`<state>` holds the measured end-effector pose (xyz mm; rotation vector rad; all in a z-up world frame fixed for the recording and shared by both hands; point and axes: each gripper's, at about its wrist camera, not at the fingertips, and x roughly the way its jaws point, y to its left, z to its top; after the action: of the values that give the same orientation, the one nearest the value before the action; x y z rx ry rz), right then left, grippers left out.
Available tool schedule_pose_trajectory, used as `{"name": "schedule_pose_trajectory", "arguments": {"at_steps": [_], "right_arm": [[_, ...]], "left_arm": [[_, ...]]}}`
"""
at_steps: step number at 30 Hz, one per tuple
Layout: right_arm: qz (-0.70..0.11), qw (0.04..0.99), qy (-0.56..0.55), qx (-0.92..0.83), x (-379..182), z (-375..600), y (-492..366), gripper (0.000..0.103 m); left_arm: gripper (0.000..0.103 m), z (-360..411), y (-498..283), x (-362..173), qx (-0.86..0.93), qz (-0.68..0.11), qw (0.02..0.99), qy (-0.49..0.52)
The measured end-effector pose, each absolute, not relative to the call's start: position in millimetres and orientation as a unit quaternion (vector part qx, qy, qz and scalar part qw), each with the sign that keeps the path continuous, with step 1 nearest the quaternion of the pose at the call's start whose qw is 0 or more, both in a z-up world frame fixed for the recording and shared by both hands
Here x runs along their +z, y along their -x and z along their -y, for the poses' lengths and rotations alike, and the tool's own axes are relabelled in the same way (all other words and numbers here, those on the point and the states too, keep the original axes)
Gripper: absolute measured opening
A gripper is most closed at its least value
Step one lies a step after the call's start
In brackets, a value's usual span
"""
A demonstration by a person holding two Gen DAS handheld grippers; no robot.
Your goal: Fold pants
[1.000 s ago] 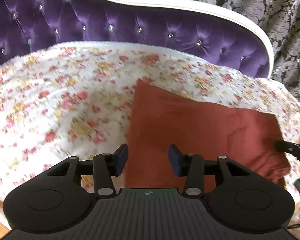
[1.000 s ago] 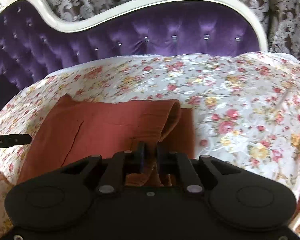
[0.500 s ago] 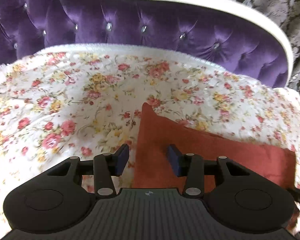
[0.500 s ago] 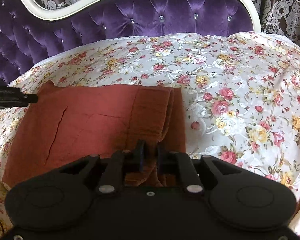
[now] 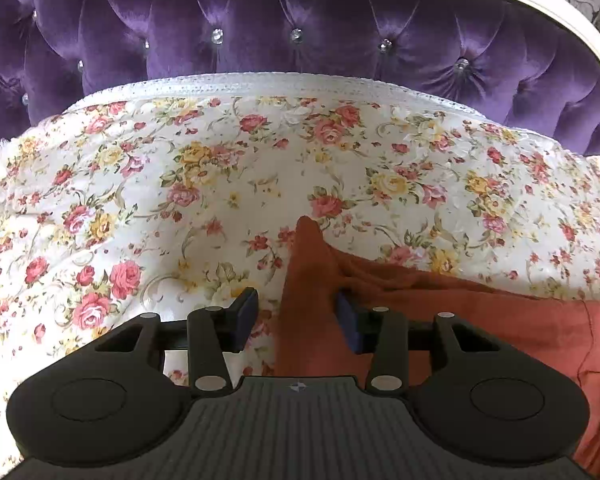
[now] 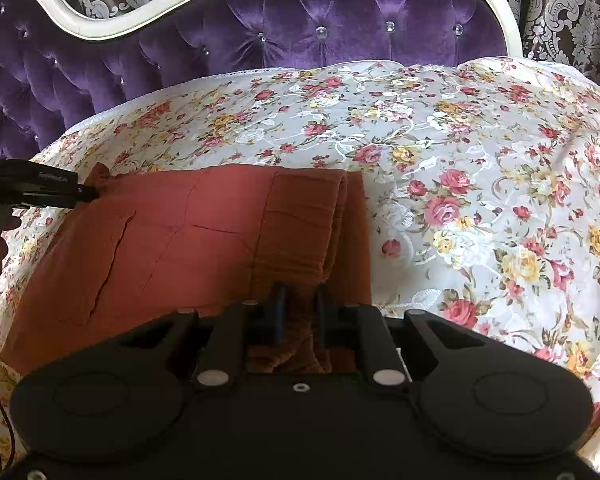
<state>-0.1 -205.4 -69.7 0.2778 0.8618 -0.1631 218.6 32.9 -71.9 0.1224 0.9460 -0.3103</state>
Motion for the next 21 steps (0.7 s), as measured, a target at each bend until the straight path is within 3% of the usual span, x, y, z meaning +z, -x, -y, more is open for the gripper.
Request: {"name": "schedule_pose_trajectory", "arguments": {"at_steps": [12, 17, 21], "right_arm": [[-0.409, 0.897, -0.141, -0.087, -70, 206, 4, 0.026], [-0.401, 0.899, -0.152, -0.092, -69, 207, 10, 0.041], [-0.395, 0.897, -0.169, -0.105, -70, 216, 20, 0.062]], "left_arm": [[0.038, -48, -196, -53, -0.158, -0.447, 0.88, -0.04], [0.038, -66, -157, -44, -0.182, -0.437, 0.88, -0.045], [0.038, -74, -127, -51, -0.201, -0.435, 0.876, -0.054]]}}
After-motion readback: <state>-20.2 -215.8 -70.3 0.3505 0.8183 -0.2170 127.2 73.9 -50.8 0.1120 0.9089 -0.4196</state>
